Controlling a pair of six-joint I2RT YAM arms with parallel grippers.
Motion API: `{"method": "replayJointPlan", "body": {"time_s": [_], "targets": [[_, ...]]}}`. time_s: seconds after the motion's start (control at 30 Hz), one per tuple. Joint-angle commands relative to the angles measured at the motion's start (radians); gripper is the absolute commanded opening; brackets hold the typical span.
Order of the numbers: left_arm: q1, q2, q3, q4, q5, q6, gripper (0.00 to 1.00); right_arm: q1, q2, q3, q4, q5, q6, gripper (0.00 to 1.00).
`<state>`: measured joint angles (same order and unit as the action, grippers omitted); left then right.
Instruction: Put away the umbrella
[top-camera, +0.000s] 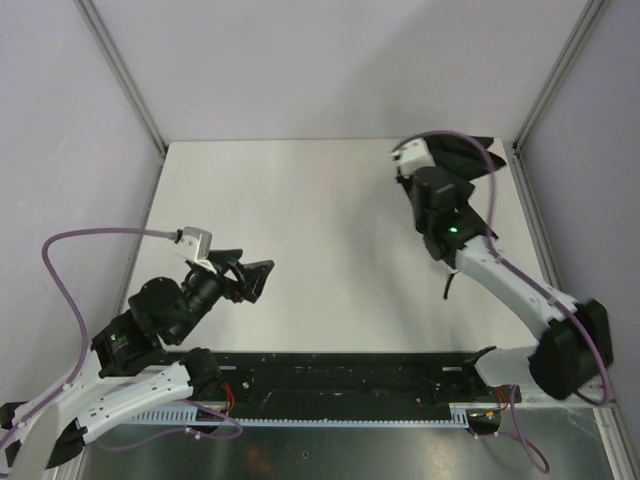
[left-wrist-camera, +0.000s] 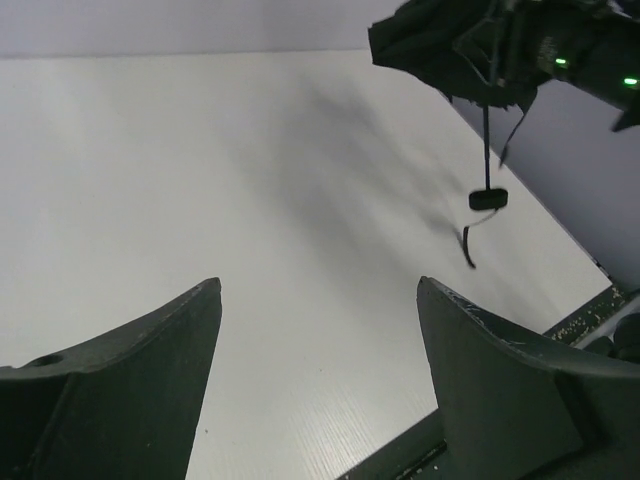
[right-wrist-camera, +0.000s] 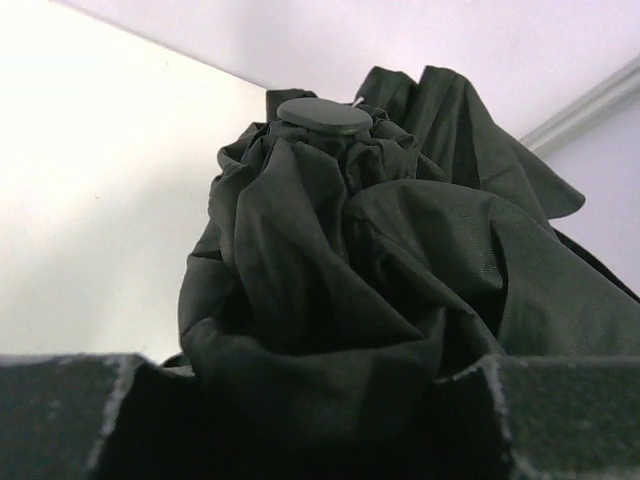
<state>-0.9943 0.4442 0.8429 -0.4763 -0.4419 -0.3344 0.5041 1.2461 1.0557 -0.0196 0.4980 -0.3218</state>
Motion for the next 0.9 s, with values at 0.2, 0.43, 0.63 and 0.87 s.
{"method": "replayJointPlan", "body": {"time_s": [0.2, 0.43, 0.63, 0.87], "targets": [[0.003, -0.141, -0.125, 0.023, 0.001, -0.188, 0.83, 0.355, 0.529, 0.099, 0.056, 0.202, -0.343, 0.00], [0.002, -0.173, -0.163, 0.021, 0.012, -0.251, 0.82, 0.504, 0.705, 0.138, -0.269, -0.168, -0.079, 0.00], [0.003, -0.158, -0.184, 0.022, 0.006, -0.337, 0.81, 0.488, 0.814, 0.143, -0.430, -0.677, 0.052, 0.00], [0.003, -0.073, -0.248, 0.016, 0.008, -0.581, 0.84, 0.438, 0.900, 0.091, -0.323, -0.980, 0.155, 0.00]]}}
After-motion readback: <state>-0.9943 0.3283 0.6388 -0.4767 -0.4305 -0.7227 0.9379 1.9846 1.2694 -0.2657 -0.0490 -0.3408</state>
